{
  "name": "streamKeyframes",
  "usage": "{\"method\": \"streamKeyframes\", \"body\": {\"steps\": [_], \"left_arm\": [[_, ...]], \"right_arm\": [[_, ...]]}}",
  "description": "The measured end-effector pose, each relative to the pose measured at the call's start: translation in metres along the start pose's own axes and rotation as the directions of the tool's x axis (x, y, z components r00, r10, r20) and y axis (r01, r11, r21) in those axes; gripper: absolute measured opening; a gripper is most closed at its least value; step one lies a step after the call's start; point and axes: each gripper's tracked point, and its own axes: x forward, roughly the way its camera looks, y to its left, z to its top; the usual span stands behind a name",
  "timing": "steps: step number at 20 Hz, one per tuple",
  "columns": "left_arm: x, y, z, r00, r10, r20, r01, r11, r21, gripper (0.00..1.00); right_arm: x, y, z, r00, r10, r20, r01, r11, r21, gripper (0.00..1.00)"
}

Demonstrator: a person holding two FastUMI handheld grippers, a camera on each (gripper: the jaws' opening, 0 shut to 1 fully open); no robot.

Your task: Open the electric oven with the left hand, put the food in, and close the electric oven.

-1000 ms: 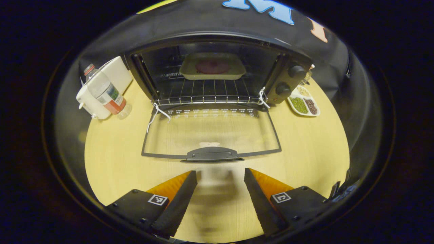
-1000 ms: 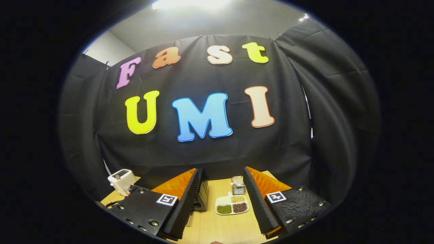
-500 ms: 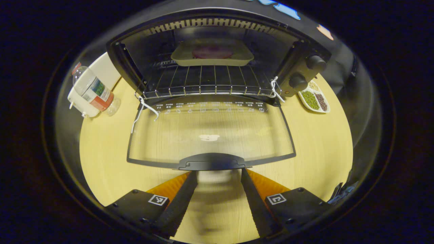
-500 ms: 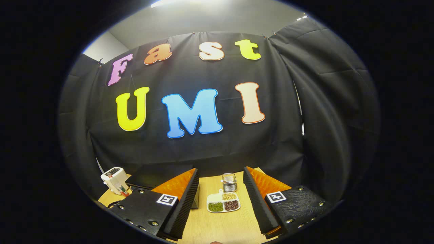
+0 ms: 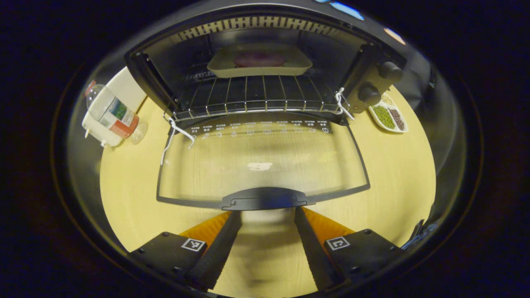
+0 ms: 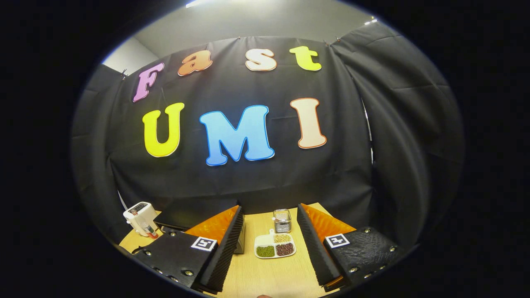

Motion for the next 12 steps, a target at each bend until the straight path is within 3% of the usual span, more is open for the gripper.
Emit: {"method": "streamKeyframes", "body": {"steps": [6,12], "left_arm": [[0.008,0.002,0.002,1.0,0.007,-0.017,-0.007,1.0,0.009,0.9],[-0.033,0.0,0.008,0.995,-0.008,0.099,0.005,0.999,0.032,0.9]], "right_arm": [[0.004,0.006,-0.006,1.0,0.006,-0.022,-0.006,1.0,0.003,0.81],[0.006,0.018,-0.005,0.999,0.032,-0.019,-0.032,0.999,0.005,0.81]]}}
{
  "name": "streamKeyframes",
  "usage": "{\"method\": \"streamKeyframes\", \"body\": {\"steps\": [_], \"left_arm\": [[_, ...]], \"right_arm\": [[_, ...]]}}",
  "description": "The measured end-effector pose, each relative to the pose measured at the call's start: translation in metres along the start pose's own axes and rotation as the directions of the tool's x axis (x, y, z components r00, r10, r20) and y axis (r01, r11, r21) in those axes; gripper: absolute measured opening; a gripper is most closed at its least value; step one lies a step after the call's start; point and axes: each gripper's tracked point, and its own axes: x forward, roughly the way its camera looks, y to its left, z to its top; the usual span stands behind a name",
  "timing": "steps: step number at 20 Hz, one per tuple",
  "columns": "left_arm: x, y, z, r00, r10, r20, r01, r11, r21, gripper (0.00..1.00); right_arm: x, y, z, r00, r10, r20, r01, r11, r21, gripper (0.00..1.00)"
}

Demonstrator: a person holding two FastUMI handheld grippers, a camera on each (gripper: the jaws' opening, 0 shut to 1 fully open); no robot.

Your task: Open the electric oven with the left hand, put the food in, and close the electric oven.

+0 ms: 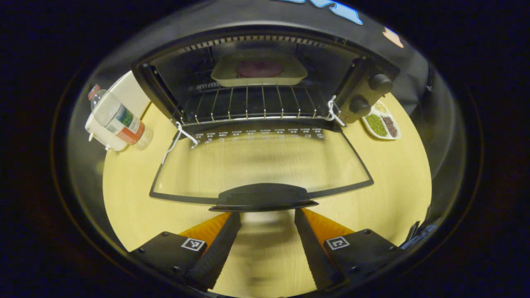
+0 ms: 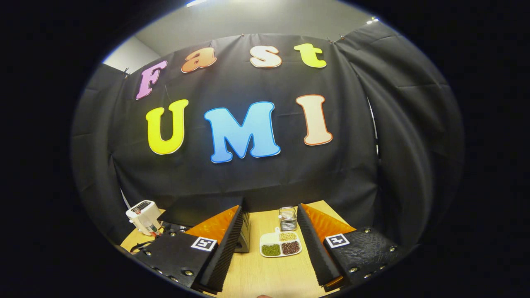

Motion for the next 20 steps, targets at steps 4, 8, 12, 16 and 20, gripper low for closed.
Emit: {"method": "streamKeyframes", "body": {"steps": [4,8,12,16,20], "left_arm": [[-0.025,0.001,0.016,0.996,-0.02,0.083,0.021,1.0,-0.014,0.91],[-0.036,0.002,0.03,0.991,-0.004,0.134,0.003,1.0,0.011,0.91],[-0.046,0.007,0.046,0.981,0.007,0.196,-0.01,1.0,0.016,0.91],[-0.056,0.011,0.052,0.974,0.024,0.227,-0.022,1.0,-0.013,0.91],[-0.072,0.01,0.064,0.949,0.039,0.313,-0.041,0.999,0.001,0.91]], "right_arm": [[0.001,0.008,0.0,1.0,0.025,0.004,-0.025,1.0,0.001,0.81],[0.0,0.011,0.001,0.999,0.033,0.004,-0.033,0.999,0.008,0.81],[-0.001,0.005,0.003,1.0,0.023,0.007,-0.023,1.0,0.01,0.81],[-0.005,-0.005,0.002,1.0,0.021,0.002,-0.021,1.0,0.01,0.81],[-0.007,-0.01,0.002,1.0,0.031,0.005,-0.031,1.0,0.005,0.81]]}}
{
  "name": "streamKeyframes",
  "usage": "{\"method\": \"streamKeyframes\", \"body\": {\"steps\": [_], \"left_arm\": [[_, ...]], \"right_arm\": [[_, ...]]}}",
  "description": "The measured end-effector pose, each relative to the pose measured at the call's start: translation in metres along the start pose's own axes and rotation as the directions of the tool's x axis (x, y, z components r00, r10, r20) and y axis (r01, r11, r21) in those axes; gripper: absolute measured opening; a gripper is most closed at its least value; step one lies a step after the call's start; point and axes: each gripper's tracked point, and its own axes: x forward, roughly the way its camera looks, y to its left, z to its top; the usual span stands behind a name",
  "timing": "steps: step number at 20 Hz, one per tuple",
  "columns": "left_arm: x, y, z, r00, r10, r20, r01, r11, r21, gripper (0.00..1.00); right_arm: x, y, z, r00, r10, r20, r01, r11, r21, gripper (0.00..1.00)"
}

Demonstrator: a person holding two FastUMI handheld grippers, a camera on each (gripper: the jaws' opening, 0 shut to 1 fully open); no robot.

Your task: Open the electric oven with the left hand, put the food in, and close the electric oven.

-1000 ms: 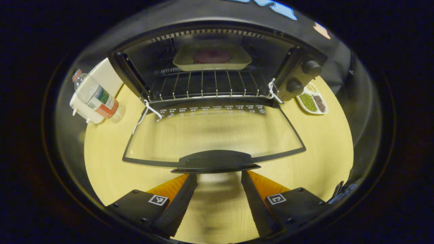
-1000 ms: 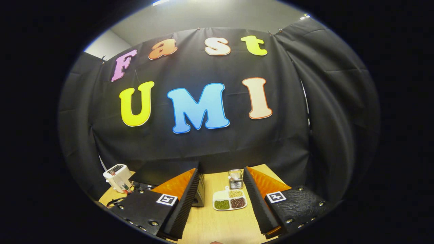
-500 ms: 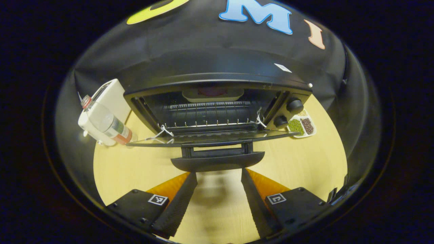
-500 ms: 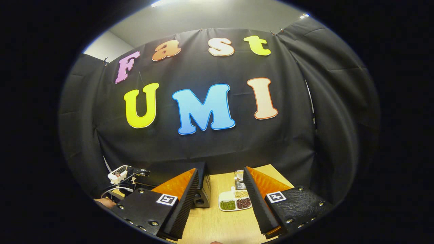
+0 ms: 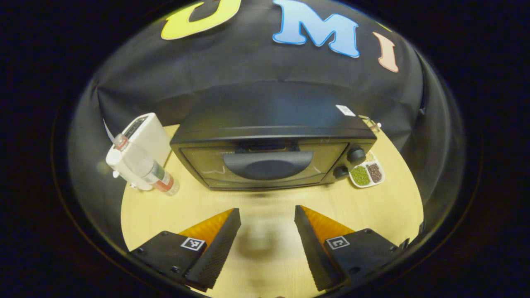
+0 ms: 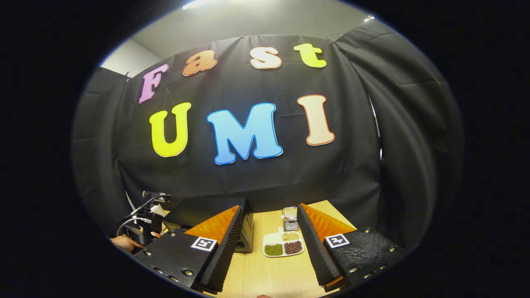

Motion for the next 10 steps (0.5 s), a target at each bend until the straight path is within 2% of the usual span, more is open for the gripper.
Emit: {"method": "streamKeyframes", "body": {"steps": [2,4,5,6,7,8,9,10], "left_arm": [[-0.017,-0.006,0.02,0.995,-0.01,0.1,0.012,1.0,-0.016,0.91],[-0.046,-0.006,0.052,0.964,0.02,0.264,-0.012,0.999,-0.034,0.91],[-0.066,-0.006,0.07,0.932,0.046,0.36,-0.036,0.999,-0.035,0.9],[-0.09,-0.008,0.089,0.888,0.061,0.455,-0.047,0.998,-0.042,0.96],[-0.119,-0.012,0.106,0.838,0.068,0.542,-0.049,0.998,-0.051,0.93],[-0.147,-0.019,0.122,0.78,0.072,0.621,-0.051,0.997,-0.052,0.96],[-0.177,-0.026,0.135,0.723,0.08,0.686,-0.064,0.997,-0.049,0.96],[-0.201,-0.031,0.145,0.678,0.084,0.73,-0.077,0.996,-0.043,0.96]], "right_arm": [[0.0,0.001,0.006,1.0,0.016,0.009,-0.016,1.0,-0.004,0.81],[0.0,0.001,0.01,0.999,0.039,0.009,-0.039,0.999,0.001,0.81],[0.001,0.003,0.014,0.999,0.052,0.012,-0.052,0.999,0.001,0.81],[0.002,0.003,0.019,0.998,0.062,0.021,-0.062,0.998,-0.004,0.81],[0.003,0.003,0.023,0.997,0.073,0.032,-0.072,0.997,-0.016,0.8],[0.003,0.004,0.029,0.996,0.082,0.043,-0.08,0.996,-0.031,0.8],[0.002,0.005,0.033,0.995,0.09,0.05,-0.088,0.995,-0.044,0.81],[0.002,0.007,0.037,0.994,0.1,0.052,-0.097,0.994,-0.053,0.8]]}}
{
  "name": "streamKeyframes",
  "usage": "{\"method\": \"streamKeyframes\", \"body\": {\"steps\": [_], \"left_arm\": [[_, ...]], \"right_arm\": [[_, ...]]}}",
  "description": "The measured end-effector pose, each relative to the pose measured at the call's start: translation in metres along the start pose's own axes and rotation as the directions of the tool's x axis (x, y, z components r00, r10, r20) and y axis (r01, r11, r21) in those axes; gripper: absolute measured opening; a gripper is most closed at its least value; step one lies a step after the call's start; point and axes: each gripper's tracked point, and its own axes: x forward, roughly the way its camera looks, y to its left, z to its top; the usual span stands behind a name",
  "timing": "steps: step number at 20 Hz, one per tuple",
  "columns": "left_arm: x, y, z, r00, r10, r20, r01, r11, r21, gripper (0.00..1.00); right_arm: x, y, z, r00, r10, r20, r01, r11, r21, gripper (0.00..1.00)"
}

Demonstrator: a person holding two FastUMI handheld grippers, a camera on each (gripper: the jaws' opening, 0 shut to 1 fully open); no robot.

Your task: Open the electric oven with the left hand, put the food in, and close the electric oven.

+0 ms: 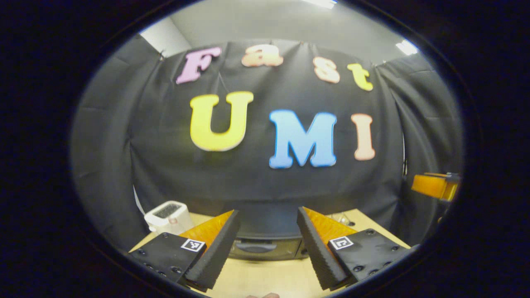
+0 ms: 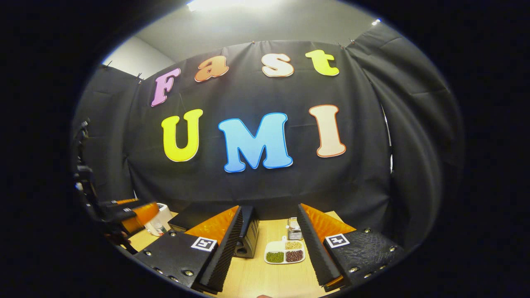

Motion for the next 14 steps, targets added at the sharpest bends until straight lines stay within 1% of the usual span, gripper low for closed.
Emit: {"method": "streamKeyframes", "body": {"steps": [3,5,7,10,14], "left_arm": [[-0.026,-0.015,0.028,0.999,-0.009,0.044,0.009,1.0,0.001,0.97],[-0.038,-0.016,0.041,0.997,-0.004,0.078,0.005,1.0,-0.008,0.98],[-0.048,-0.015,0.05,0.995,-0.002,0.097,0.003,1.0,-0.002,0.98],[-0.051,-0.013,0.048,0.996,-0.033,0.086,0.035,0.999,-0.017,0.98],[-0.056,-0.003,0.05,0.995,-0.044,0.088,0.046,0.999,-0.021,0.98]], "right_arm": [[0.001,0.01,0.006,0.999,0.046,0.009,-0.046,0.999,0.002,0.81],[0.0,0.013,0.008,0.998,0.056,0.012,-0.056,0.998,0.007,0.81],[-0.003,0.013,0.012,0.999,0.043,0.017,-0.043,0.999,0.006,0.8],[-0.011,0.015,0.024,0.999,0.002,0.042,-0.002,1.0,-0.007,0.8],[-0.021,0.025,0.033,0.998,-0.01,0.06,0.011,1.0,-0.013,0.8]]}}
